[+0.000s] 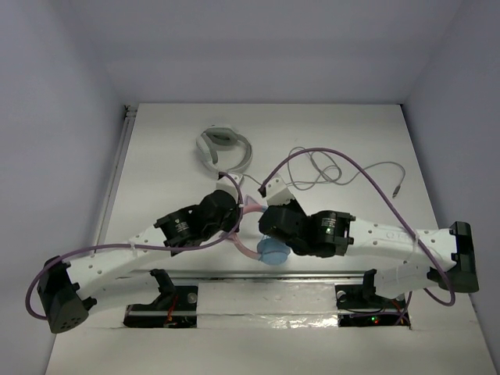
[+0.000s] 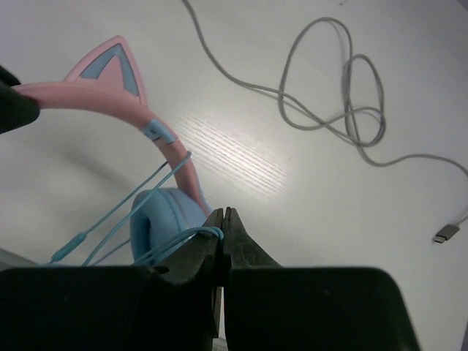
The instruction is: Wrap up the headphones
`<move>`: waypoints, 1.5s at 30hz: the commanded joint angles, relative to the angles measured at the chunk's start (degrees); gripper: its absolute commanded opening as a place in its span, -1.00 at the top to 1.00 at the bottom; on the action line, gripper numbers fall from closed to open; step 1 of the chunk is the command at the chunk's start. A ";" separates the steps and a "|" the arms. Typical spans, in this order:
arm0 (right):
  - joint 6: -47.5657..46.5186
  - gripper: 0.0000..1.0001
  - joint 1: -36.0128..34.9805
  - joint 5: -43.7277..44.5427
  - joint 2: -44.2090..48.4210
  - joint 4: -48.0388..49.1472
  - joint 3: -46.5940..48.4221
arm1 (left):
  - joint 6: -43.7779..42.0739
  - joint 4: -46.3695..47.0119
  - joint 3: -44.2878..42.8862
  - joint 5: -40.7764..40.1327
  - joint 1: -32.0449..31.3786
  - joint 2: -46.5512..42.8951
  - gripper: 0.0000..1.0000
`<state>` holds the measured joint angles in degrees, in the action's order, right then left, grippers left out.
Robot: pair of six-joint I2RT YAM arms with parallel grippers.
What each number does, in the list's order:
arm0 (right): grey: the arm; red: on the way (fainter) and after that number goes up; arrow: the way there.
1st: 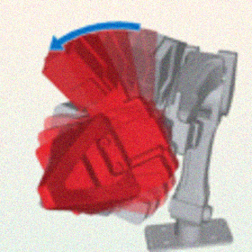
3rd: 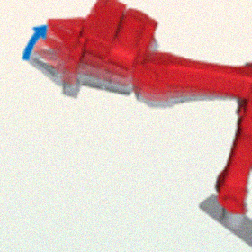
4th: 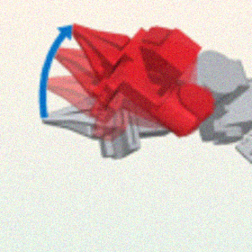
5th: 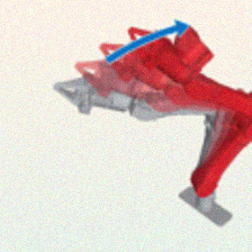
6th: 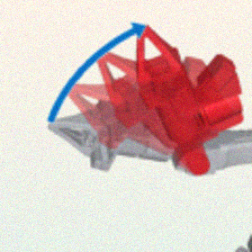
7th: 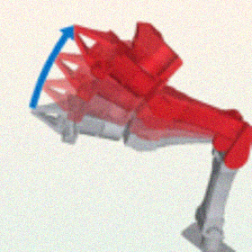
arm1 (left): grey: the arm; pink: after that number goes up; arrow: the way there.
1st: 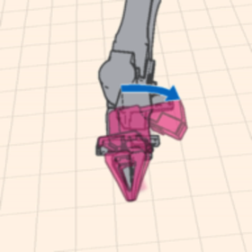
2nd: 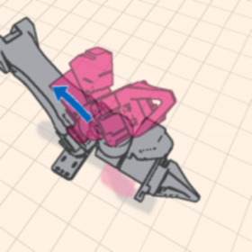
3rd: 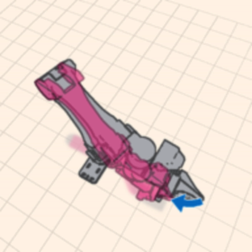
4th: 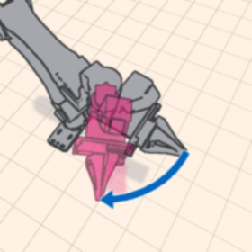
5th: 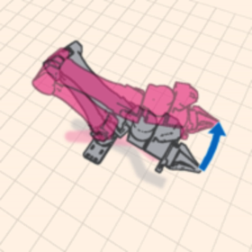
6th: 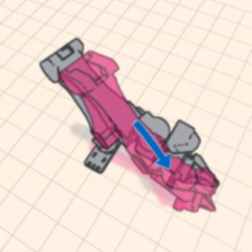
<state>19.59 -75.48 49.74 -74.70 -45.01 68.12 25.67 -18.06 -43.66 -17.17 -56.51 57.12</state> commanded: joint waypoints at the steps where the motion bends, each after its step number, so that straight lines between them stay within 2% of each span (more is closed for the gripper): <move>1: -4.47 1.00 2.08 8.08 0.69 5.81 -1.31 | -5.26 0.40 -3.54 6.26 -0.18 -2.19 1.00; 12: -5.71 1.00 5.79 6.34 0.25 15.47 -7.73 | -9.15 2.77 -4.24 12.77 -0.18 -3.77 1.00; 16: -5.71 1.00 6.84 7.31 0.52 18.29 -7.74 | -9.59 1.54 -4.50 11.72 -0.18 -4.21 1.00; 18: -5.45 1.00 7.36 4.07 0.34 18.39 -7.21 | -9.15 1.80 -4.59 11.55 -0.18 -5.18 1.00; 21: -2.99 0.77 7.37 -0.77 -0.01 16.99 -6.95 | -7.66 3.30 -4.68 11.28 -0.18 -6.93 1.00; 22: -2.20 0.55 7.37 -1.30 -0.10 16.37 -6.95 | -7.22 3.30 -4.85 11.11 -0.18 -7.11 1.00; 23: -0.80 0.41 7.37 -2.26 0.42 15.32 -6.95 | -6.43 3.82 -4.86 10.58 -0.18 -7.46 1.00; 24: -0.18 0.17 7.37 -2.71 0.95 14.96 -7.12 | -5.99 4.26 -4.77 10.40 -0.18 -7.73 1.00; 28: 0.97 -0.25 7.89 -6.22 6.04 14.08 -8.79 | -4.58 5.67 -4.68 9.96 1.05 -7.82 1.00; 31: 1.59 -0.33 7.90 -9.82 10.87 11.45 -8.97 | -3.61 6.28 -4.59 10.40 2.36 -7.20 1.00; 35: 2.72 -0.34 7.90 -17.72 16.94 7.23 -8.00 | -2.47 8.48 -4.33 10.84 5.61 -6.24 1.00; 37: 3.43 -0.29 7.90 -19.06 20.88 5.73 -7.13 | -1.86 9.36 -3.98 10.67 6.15 -5.97 1.00; 39: 5.27 -0.09 7.90 -18.80 23.36 6.08 -6.68 | -1.41 10.59 -3.71 9.53 6.68 -4.75 1.00; 40: 5.89 0.37 7.90 -18.19 24.59 6.34 -6.33 | -1.15 10.94 -3.63 9.17 6.68 -4.22 1.00; 41: 7.20 0.70 7.90 -16.36 26.43 6.69 -6.16 | -0.80 12.51 -3.45 8.91 6.68 -3.08 1.00; 42: 7.91 0.93 7.90 -15.21 27.14 7.04 -6.07 | -0.54 13.48 -3.10 8.65 6.68 -2.46 1.00; 43: 8.26 1.00 7.90 -14.50 27.93 8.35 -6.15 | -0.19 14.54 -2.92 8.12 6.68 -1.76 1.00; 45: 9.14 1.00 7.90 -12.65 30.04 10.38 -7.47 | 1.30 17.88 -1.70 5.94 6.68 0.09 1.00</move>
<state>26.11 -67.77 34.30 -46.72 -37.56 59.51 22.92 -10.66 -44.99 -8.99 -49.91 56.29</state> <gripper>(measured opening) 0.012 0.141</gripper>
